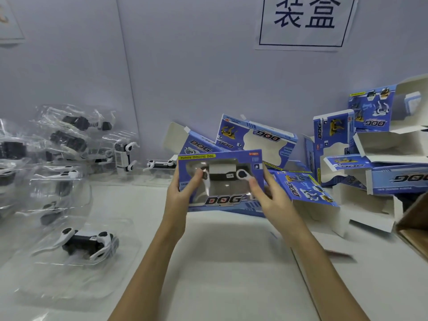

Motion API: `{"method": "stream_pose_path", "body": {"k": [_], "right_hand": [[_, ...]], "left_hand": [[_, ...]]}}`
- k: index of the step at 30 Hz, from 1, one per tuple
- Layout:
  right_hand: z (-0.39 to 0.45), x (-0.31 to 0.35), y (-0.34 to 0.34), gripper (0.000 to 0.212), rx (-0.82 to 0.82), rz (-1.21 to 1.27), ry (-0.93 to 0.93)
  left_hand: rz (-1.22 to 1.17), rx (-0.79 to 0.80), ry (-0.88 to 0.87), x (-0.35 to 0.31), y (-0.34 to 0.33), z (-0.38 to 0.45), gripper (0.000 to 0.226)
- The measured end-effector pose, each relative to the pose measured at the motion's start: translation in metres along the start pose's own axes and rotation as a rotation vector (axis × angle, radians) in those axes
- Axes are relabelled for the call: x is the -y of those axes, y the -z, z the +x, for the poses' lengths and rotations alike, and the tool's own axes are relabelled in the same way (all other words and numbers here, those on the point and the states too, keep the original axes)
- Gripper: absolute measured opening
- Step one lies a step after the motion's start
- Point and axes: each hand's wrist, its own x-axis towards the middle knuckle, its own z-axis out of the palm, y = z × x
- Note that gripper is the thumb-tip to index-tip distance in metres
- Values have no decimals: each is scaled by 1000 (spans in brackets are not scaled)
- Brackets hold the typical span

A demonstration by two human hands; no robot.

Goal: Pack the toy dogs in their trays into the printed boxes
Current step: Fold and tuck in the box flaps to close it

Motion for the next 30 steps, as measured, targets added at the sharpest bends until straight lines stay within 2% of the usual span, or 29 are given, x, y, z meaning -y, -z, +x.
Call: {"method": "stream_pose_path", "body": {"k": [4,6,12,15,17,19,22,24,27,30], "right_hand": [[-5,-2,-17,65,-120,30,148],[-4,-5,-16,60,-163,90,146],[0,-12,-1,60,-96,151,84],[3,-12,3,60,-130,150,67],[4,-11,4,60,-200,208,53],[3,-11,6,62,-231,247,38],[3,-8,17,72,-78,236,-74],[3,-6,25,77,64,199,-194],[1,-3,28,63,227,129,-235],[0,-4,31,59,231,161,-219]], "left_hand": [[-129,-151,67,1,-6,-2,53],[-143,-135,93,1,-11,-3,52],[-102,-57,140,4,-12,-4,52],[-216,-10,212,4,-14,-2,47],[-222,5,192,5,-18,0,52],[-132,-4,115,8,-23,-2,55],[-94,-94,44,9,-22,-4,39],[-115,-144,50,8,-14,-2,39],[-105,-161,72,7,-3,2,26],[-134,-99,55,7,3,4,29]]}}
